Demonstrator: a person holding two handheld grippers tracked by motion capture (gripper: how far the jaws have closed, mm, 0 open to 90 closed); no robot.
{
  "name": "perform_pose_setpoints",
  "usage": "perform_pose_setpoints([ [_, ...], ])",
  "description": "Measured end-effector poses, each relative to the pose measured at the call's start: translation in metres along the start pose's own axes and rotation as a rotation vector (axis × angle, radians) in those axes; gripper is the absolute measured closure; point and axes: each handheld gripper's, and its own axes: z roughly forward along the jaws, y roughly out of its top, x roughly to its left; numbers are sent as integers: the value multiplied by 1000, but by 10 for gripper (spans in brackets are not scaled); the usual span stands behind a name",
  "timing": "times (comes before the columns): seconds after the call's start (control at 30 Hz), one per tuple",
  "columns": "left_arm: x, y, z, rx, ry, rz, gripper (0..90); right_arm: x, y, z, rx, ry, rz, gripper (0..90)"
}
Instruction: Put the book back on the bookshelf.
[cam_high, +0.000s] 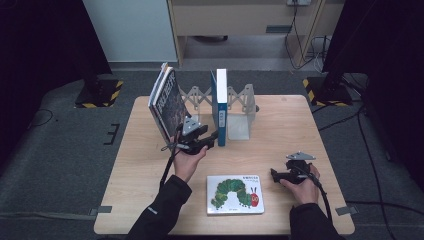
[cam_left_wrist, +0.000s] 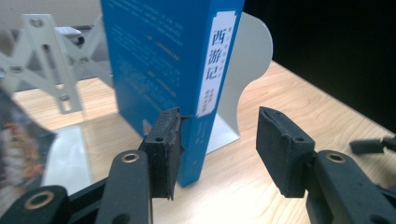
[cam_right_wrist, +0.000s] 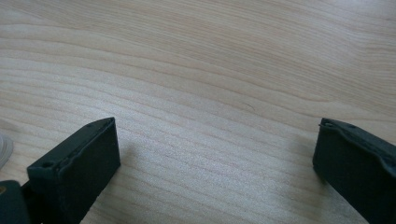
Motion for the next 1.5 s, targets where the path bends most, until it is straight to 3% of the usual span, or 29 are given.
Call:
perform_pose_setpoints([
  [0.23,9,-6,-25,43,-5,-4,446,0,-1,0,-4,-8,-6,15],
  [0.47,7,-17,-42,87,-13,40,420,2,-1,-1,-5,-17,6,26],
  [0.63,8,-34,-50,135,-31,22,394,4,1,-7,9,-4,-9,155],
  [0.7,10,-42,-54,148,-35,3,380,6,2,-10,10,-3,-35,168],
  [0.93,15,-70,-62,205,-41,-30,363,16,5,-22,-38,50,-34,190],
  [1.17,11,-88,-56,274,-56,-33,342,28,4,-36,-68,120,-11,208],
  [1.33,4,-99,-50,320,-64,7,325,41,2,-43,-82,176,-24,227],
  [1.5,-4,-106,-42,358,-93,25,305,55,-1,-43,-60,216,-40,235],
])
